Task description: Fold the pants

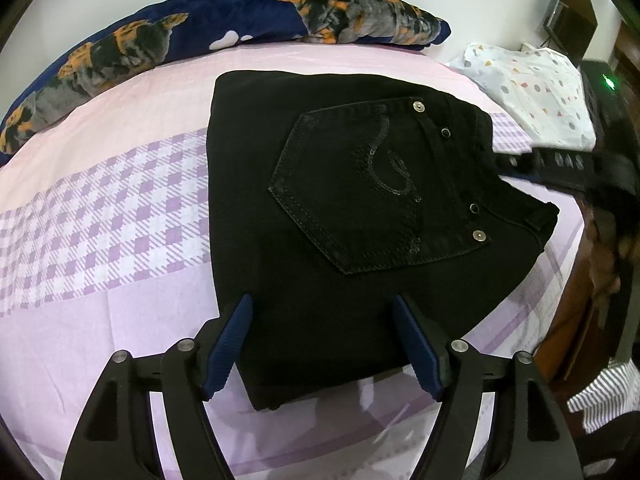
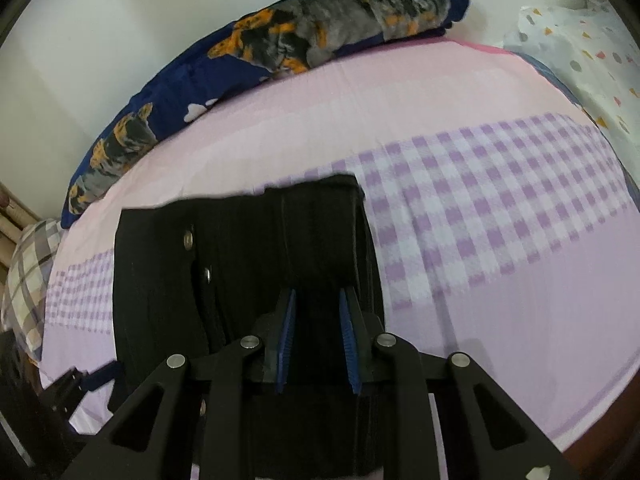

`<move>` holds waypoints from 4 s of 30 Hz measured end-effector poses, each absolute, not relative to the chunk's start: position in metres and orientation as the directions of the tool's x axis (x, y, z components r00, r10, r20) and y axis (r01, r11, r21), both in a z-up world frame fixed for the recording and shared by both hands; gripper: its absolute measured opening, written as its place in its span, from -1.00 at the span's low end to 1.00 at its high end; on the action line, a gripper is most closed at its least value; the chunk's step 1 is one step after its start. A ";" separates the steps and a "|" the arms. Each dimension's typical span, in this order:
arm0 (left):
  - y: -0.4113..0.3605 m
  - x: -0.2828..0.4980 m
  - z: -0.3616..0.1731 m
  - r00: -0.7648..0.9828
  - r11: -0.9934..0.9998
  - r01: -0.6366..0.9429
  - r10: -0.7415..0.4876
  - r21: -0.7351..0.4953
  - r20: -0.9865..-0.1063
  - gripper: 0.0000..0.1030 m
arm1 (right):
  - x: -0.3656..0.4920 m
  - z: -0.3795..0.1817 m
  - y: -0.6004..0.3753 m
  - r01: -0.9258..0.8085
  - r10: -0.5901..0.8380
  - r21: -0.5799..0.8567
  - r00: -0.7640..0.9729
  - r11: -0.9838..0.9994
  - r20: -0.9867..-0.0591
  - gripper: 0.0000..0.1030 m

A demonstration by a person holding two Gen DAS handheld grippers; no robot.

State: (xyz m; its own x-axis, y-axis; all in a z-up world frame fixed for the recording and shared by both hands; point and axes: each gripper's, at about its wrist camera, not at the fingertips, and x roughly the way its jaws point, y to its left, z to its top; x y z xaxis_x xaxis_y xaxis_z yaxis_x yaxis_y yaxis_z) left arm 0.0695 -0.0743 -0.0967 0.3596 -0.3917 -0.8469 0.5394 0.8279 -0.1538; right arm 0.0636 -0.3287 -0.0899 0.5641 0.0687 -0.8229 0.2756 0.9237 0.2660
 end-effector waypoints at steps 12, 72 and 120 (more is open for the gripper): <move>-0.076 0.061 -0.087 0.435 0.853 0.517 -0.335 -0.073 -0.836 0.46 | 0.014 -0.107 -0.322 0.412 0.078 0.333 0.523 0.848 -0.849 0.29; -0.037 0.041 -0.042 0.576 0.937 0.345 -0.255 -0.052 -0.776 0.51 | -0.013 -0.036 -0.261 0.212 -0.045 0.134 0.672 0.968 -0.739 0.98; -0.043 0.175 -0.097 0.212 0.748 0.310 -0.656 -0.587 -0.724 -0.65 | 0.089 -0.100 -0.372 0.109 0.583 0.717 0.505 0.688 -0.636 -0.44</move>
